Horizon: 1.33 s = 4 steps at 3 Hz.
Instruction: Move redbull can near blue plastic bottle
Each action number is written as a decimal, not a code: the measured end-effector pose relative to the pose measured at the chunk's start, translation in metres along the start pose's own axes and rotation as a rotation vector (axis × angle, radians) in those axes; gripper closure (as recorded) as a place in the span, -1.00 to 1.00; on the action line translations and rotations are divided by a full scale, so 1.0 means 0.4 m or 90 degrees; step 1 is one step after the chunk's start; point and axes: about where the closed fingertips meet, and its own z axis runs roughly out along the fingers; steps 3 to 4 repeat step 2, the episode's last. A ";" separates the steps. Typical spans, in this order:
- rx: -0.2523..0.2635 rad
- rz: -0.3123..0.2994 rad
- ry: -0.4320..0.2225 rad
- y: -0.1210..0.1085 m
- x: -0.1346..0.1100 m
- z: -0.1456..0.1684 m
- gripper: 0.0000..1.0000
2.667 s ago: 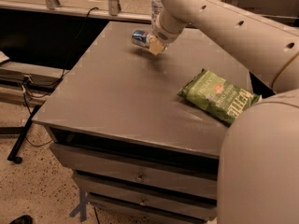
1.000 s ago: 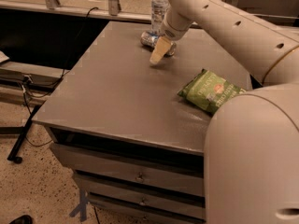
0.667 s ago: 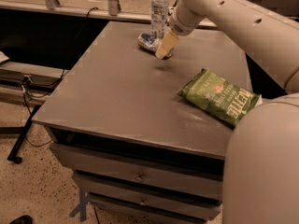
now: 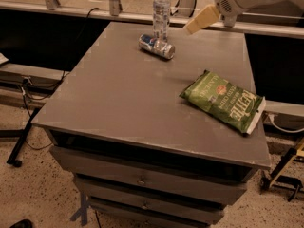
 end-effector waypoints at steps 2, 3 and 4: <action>0.024 0.055 -0.091 -0.104 0.007 -0.278 -1.00; 0.024 0.055 -0.091 -0.104 0.007 -0.278 -1.00; 0.024 0.055 -0.091 -0.104 0.007 -0.278 -1.00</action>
Offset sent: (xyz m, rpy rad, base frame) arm -0.0484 -0.0497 0.0611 0.1016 -0.0814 -0.0038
